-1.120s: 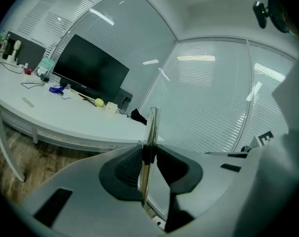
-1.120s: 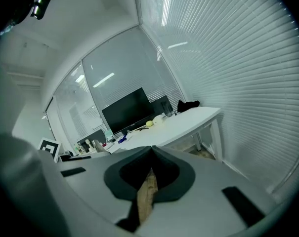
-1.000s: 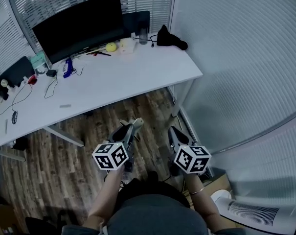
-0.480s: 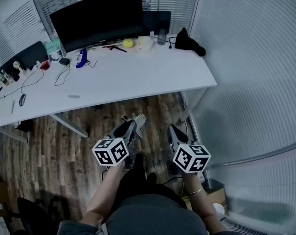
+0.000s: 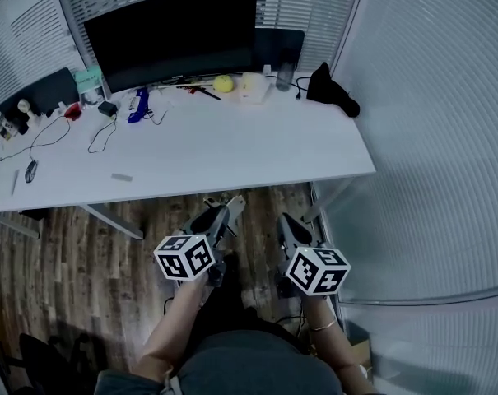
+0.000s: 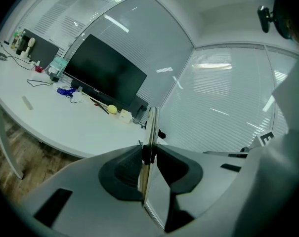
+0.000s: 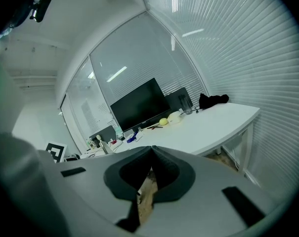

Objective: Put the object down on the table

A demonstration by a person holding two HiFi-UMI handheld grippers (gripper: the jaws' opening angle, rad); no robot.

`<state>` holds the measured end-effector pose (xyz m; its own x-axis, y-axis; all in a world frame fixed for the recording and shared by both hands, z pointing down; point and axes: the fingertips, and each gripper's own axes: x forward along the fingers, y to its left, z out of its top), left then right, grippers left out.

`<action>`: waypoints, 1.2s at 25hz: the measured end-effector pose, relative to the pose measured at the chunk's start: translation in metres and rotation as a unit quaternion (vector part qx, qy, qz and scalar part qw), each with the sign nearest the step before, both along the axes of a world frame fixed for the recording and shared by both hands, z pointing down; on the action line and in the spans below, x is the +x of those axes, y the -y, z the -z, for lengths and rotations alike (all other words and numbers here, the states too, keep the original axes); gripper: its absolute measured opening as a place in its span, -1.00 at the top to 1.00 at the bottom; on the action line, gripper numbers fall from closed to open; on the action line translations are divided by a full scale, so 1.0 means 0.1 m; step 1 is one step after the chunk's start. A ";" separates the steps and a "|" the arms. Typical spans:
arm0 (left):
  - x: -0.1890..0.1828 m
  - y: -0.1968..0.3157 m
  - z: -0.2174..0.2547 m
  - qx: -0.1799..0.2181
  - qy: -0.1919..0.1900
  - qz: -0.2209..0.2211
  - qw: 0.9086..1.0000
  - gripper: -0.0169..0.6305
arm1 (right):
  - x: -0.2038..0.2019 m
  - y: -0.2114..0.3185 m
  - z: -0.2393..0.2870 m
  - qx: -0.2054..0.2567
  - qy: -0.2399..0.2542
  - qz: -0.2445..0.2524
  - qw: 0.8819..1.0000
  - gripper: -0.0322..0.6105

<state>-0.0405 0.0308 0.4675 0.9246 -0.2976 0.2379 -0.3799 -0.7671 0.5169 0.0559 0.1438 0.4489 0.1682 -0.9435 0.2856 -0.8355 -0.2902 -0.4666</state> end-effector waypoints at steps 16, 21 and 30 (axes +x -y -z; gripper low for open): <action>0.53 1.44 -0.04 -0.025 0.000 0.005 1.000 0.63 | 0.53 1.57 -0.01 -0.015 0.006 0.010 1.000 0.89; 0.55 1.71 -0.07 -0.028 0.001 0.008 1.000 0.63 | 0.58 1.87 0.00 -0.016 0.002 0.014 1.000 0.89; 0.55 2.01 -0.06 -0.027 -0.002 0.029 0.999 0.63 | 0.54 2.24 -0.04 -0.019 0.005 0.036 0.999 0.89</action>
